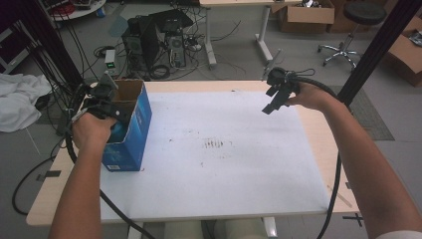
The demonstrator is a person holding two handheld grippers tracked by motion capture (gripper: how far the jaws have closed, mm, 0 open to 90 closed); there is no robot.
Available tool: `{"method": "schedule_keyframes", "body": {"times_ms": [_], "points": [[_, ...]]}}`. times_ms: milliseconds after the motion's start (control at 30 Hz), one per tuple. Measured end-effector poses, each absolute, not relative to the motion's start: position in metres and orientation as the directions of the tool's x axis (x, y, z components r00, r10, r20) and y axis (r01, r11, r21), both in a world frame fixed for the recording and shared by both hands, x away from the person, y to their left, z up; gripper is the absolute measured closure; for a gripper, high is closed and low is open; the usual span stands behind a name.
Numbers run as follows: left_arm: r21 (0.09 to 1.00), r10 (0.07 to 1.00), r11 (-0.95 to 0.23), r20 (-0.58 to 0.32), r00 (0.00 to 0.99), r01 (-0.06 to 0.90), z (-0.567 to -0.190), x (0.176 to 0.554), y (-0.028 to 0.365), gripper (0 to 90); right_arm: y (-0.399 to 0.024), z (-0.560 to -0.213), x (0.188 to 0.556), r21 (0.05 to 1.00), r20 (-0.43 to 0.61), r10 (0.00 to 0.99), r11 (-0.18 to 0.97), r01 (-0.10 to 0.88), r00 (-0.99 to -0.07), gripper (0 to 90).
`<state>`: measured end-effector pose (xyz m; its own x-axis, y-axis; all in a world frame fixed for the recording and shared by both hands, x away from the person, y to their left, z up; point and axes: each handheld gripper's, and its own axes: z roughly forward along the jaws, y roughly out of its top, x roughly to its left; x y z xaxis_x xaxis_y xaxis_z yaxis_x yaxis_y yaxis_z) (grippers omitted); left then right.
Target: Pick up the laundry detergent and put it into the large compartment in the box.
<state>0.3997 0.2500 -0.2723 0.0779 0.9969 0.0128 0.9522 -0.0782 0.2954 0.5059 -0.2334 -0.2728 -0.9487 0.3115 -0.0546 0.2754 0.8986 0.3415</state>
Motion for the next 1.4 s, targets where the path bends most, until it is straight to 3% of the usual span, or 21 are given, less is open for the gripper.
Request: {"method": "schedule_keyframes", "body": {"times_ms": [800, 1400], "points": [[0.343, 0.996, -0.09, 0.017, 0.09, 0.935, -0.231, 0.391, 0.253, 27.4, -0.234, -0.271, 0.503, 0.335, -0.053, 0.311, 0.9, 0.277, -0.949, 17.6], [0.413, 0.977, -0.187, -0.013, 0.211, 0.891, -0.2, 0.386, 0.236, 24.6, -0.236, -0.272, 0.502, 0.335, -0.053, 0.311, 0.901, 0.277, -0.949, 17.7]]}}
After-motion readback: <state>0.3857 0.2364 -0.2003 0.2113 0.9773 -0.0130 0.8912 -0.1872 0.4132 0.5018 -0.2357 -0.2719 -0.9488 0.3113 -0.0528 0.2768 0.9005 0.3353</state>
